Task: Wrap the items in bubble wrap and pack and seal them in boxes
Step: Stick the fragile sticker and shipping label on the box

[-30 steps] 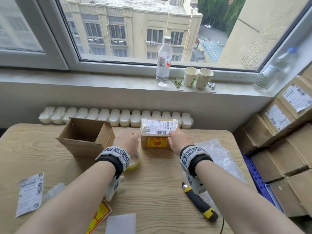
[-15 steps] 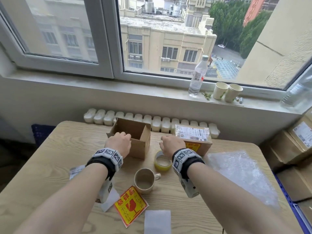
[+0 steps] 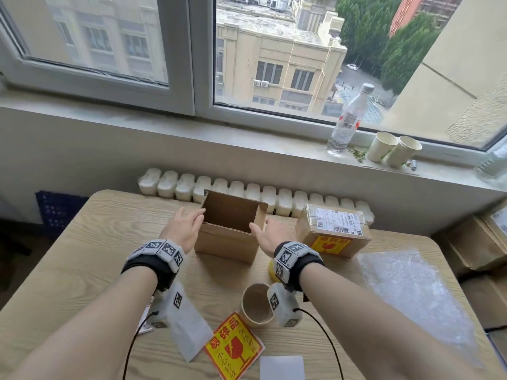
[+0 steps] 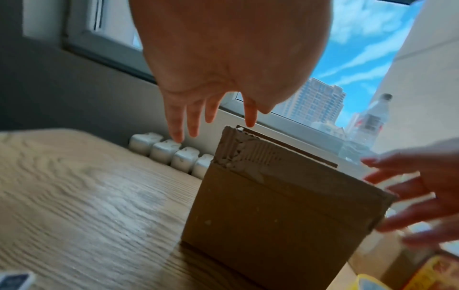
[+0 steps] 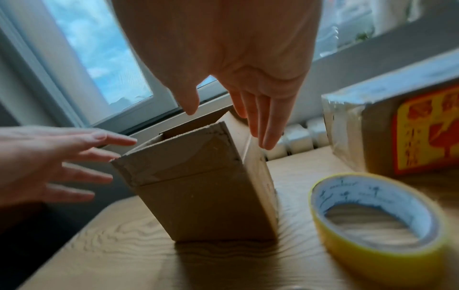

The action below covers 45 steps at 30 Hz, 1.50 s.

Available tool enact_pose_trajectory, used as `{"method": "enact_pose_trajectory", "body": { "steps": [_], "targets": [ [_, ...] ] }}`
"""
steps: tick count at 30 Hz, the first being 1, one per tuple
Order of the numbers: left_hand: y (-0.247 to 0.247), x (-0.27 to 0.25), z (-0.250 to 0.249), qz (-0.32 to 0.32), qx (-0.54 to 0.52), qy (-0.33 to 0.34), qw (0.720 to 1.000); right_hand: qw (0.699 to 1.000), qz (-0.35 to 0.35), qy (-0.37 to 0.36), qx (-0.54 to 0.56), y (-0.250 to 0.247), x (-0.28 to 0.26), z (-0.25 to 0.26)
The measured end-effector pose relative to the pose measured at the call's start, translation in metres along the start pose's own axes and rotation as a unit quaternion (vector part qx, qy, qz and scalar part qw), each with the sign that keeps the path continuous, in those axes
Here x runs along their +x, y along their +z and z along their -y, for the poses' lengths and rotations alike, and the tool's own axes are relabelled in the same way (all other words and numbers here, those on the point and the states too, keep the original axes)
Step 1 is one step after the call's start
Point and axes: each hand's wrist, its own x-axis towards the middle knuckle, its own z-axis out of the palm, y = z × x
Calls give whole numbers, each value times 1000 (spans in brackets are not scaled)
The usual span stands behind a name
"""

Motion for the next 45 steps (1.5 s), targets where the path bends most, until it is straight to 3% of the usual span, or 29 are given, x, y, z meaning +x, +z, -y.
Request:
{"method": "enact_pose_trajectory", "body": {
  "steps": [7, 16, 21, 25, 30, 36, 45],
  "targets": [
    [8, 13, -6, -36, -170, -41, 984, 988, 16, 50, 146, 11, 19, -2],
    [4, 1, -5, -73, -244, -115, 960, 957, 8, 19, 290, 16, 20, -9],
    [-8, -26, -14, -117, -247, -96, 957, 944, 17, -27, 327, -5, -4, -13],
    [-14, -46, -47, -137, -242, -47, 959, 940, -21, -64, 333, -35, -32, -33],
    [1, -69, -112, -129, -265, 24, 955, 928, -103, -65, 352, -84, -71, -81],
    [54, -101, -185, -103, -292, 63, 949, 907, -187, -48, 375, -127, -99, -165],
    [138, -143, -226, -41, -299, 23, 953, 910, -161, 6, 381, -128, -106, -266]
  ]
}}
